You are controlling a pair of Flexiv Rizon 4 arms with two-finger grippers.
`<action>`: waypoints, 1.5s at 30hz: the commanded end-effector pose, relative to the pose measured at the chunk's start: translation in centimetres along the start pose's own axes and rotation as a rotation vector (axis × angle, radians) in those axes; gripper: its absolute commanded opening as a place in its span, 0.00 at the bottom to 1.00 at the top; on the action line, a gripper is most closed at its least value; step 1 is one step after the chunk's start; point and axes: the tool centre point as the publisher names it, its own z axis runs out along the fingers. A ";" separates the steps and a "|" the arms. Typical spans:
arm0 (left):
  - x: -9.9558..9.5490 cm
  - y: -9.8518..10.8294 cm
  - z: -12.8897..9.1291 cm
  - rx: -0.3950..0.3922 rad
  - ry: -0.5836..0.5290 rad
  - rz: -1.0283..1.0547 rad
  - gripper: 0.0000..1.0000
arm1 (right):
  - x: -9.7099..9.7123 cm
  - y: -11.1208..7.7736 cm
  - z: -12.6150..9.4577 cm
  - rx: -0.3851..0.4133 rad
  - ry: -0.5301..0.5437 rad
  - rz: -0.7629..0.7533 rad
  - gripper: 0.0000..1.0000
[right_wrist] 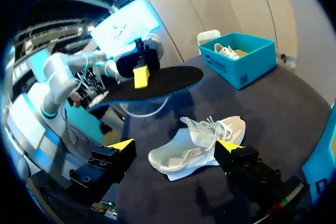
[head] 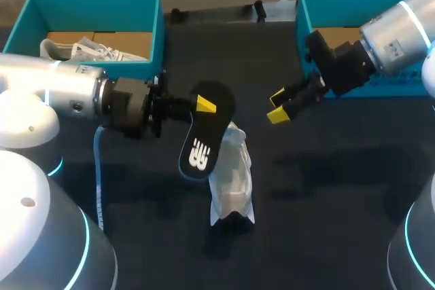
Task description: Take the shoe out of the shoebox, open the shoe tongue, remove and reinsert the insole, then place the shoe into the shoebox
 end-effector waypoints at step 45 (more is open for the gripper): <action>2.6 -8.2 2.8 0.131 -0.067 -0.166 0.00 | 2.5 -6.5 3.0 0.361 -0.175 -0.386 1.00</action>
